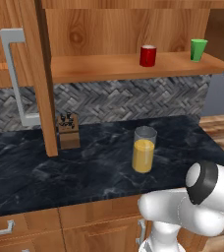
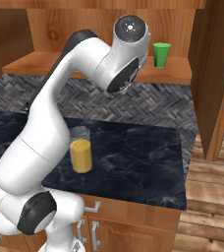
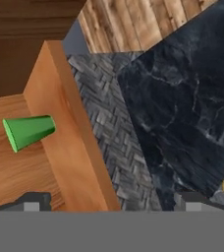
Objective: There is a tray on the dining counter. Grab the cup, mug, and pitcher and place them on the tray. The pitcher may be placed next to the tray if it cannot fit the tray.
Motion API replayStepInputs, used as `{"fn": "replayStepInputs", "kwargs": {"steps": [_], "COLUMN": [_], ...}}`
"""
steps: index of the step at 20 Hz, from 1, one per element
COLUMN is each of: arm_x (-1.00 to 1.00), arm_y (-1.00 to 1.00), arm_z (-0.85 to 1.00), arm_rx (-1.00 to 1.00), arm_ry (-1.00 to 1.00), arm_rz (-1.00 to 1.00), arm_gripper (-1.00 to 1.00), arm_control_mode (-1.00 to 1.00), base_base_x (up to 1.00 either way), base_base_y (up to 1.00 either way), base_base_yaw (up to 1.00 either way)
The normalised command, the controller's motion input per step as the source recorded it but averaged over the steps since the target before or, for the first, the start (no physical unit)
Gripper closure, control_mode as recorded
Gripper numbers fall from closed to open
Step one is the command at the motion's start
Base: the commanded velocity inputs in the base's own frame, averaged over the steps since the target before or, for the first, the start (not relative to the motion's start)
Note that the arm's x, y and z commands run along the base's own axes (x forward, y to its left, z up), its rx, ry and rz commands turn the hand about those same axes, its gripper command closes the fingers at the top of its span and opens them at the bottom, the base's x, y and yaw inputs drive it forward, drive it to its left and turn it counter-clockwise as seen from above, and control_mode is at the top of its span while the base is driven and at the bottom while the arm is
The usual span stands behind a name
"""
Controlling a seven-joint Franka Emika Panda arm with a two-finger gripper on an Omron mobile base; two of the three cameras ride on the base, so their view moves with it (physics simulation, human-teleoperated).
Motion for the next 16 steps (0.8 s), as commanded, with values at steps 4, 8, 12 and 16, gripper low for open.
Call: {"fn": "replayStepInputs", "kwargs": {"steps": [4, 8, 12, 16], "arm_x": [0.3, 0.16, 0.11, 0.11], "arm_y": [0.0, 0.0, -0.03, -0.04], "arm_z": [0.0, 0.0, 0.0, 0.0], "arm_rx": [0.02, 0.0, 0.0, -0.01], "arm_ry": [-0.08, -0.07, -0.06, -0.11], "arm_rz": [0.07, 0.07, 0.02, 0.0], "arm_gripper": [-1.0, -1.0, -1.0, -1.0], "arm_control_mode": [-1.0, -1.0, -1.0, -1.0], "base_base_x": [0.0, 0.0, 0.0, 0.0], "base_base_y": [0.0, 0.0, 0.0, 0.0], "base_base_yaw": [0.0, 0.0, 0.0, 0.0]}}
